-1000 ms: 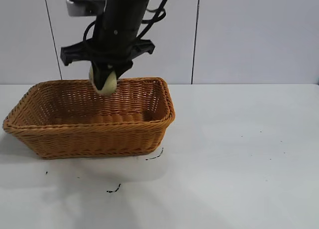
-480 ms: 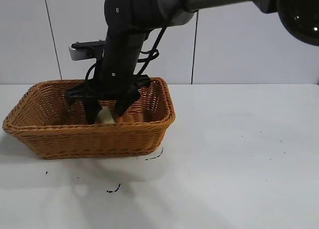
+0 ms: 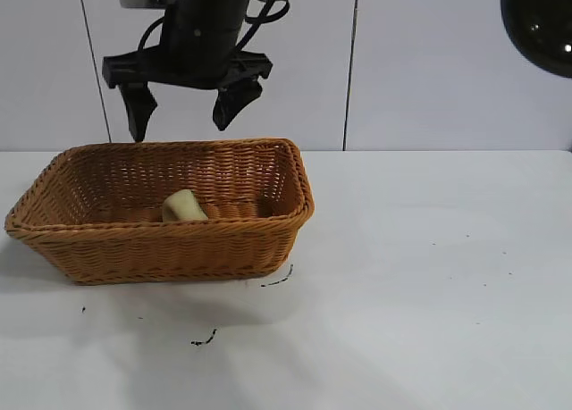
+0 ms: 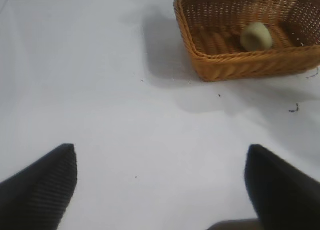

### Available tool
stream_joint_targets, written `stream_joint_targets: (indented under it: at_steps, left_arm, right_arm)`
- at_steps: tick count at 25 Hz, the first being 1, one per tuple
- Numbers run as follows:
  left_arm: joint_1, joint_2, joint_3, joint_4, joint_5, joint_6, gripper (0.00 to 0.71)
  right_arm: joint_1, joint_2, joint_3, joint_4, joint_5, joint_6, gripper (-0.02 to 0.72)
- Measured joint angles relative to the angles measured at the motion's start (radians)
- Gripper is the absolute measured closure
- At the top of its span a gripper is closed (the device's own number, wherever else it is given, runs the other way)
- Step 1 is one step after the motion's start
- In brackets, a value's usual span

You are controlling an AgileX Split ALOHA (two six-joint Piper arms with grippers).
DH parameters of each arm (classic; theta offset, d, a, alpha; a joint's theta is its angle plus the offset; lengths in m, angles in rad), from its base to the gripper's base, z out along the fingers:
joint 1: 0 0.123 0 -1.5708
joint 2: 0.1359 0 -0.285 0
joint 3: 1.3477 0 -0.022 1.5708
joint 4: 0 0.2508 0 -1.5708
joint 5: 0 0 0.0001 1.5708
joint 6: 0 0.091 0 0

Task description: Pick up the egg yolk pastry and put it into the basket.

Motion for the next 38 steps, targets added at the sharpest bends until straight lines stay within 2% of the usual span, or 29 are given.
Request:
stream_joint_targets:
  at_steps: [4,11,15,20,27,38]
  left_arm:
    - [0.000,0.000,0.000,0.000,0.000,0.000,0.017]
    - [0.000,0.000,0.000,0.000,0.000,0.000,0.017]
    - [0.000,0.000,0.000,0.000,0.000,0.000,0.017]
    - [0.000,0.000,0.000,0.000,0.000,0.000,0.017]
    - [0.000,0.000,0.000,0.000,0.000,0.000,0.017]
    - [0.000,0.000,0.000,0.000,0.000,0.000,0.017]
  right_arm:
    - [-0.137,0.000,0.000,-0.028,0.037,0.000,0.008]
    - [-0.355,0.000,0.000,-0.004,0.037,0.000,0.008]
    - [-0.425,-0.009,0.006,0.008,0.038,0.003,0.008]
    - [-0.462,-0.100,0.090,0.008,0.039,0.004,0.008]
    - [-0.463,-0.400,0.444,0.015,0.038,0.004,0.008]
    - [-0.463,-1.122,1.165,0.019,0.039,0.003,0.008]
